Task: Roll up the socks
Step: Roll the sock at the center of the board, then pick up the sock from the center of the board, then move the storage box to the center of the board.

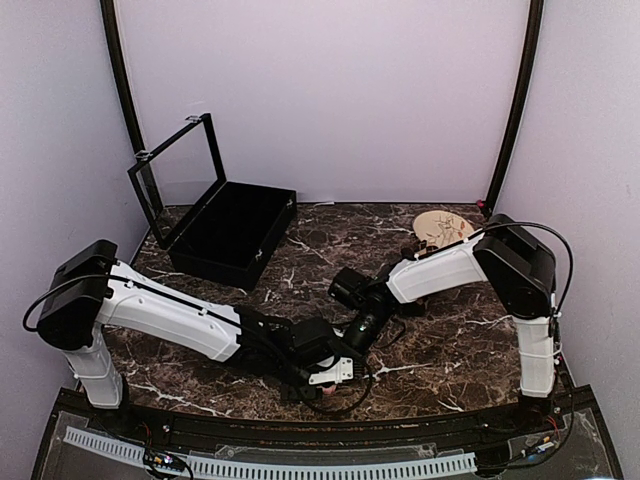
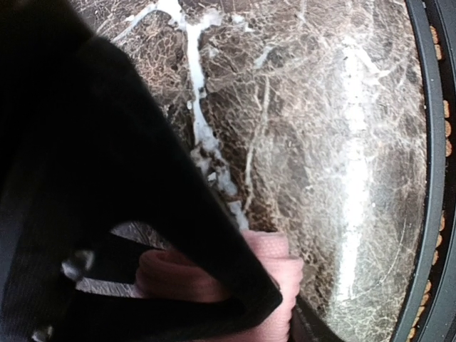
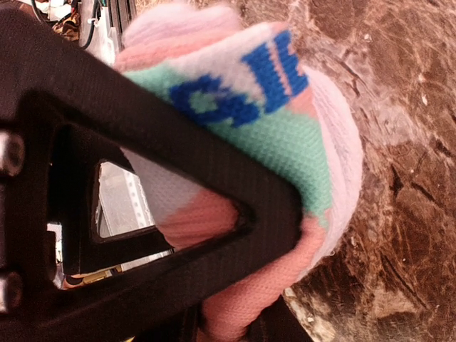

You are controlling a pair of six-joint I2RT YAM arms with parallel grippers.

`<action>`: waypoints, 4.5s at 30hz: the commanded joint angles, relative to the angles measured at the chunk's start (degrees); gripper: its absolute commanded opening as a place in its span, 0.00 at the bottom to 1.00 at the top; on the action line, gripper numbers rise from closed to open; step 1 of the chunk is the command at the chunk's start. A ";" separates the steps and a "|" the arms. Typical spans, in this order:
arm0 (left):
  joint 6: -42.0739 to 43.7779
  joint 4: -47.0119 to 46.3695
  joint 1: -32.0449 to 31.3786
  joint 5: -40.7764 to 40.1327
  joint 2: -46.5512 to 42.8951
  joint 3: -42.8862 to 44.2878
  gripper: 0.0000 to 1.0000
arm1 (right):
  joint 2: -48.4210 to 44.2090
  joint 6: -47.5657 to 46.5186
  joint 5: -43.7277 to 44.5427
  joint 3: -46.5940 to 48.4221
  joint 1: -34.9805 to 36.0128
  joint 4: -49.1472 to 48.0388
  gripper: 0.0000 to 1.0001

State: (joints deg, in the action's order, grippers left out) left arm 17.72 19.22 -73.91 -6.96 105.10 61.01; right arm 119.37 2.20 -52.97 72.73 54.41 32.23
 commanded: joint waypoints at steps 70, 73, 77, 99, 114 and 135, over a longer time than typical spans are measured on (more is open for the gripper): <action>-18.35 6.45 14.54 16.69 -0.55 -2.23 0.00 | -18.28 12.04 9.99 -21.69 -5.34 -17.94 0.32; -19.13 6.63 15.07 15.44 -2.74 -1.64 0.00 | -18.38 12.13 10.07 -21.60 -5.36 -18.23 0.32; -20.59 6.40 16.78 13.29 -6.59 -0.23 0.00 | -18.44 12.06 10.57 -21.16 -5.29 -18.34 0.32; -20.97 -13.68 36.99 -2.42 -19.59 3.45 0.00 | -17.04 11.31 12.66 -15.17 -5.37 -19.35 0.31; -21.80 -44.63 47.11 -1.61 -12.88 -5.93 0.00 | -14.18 11.07 11.76 -10.76 -5.34 -19.93 0.31; -24.87 -65.78 48.99 0.08 -3.06 -12.59 0.00 | -10.47 11.33 15.29 -0.66 -6.69 -19.49 0.31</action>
State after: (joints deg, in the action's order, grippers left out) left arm -6.52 -40.99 -25.39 -6.50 101.80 49.95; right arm 107.79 13.65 -38.94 68.47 48.82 13.72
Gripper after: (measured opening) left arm 0.238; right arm 0.307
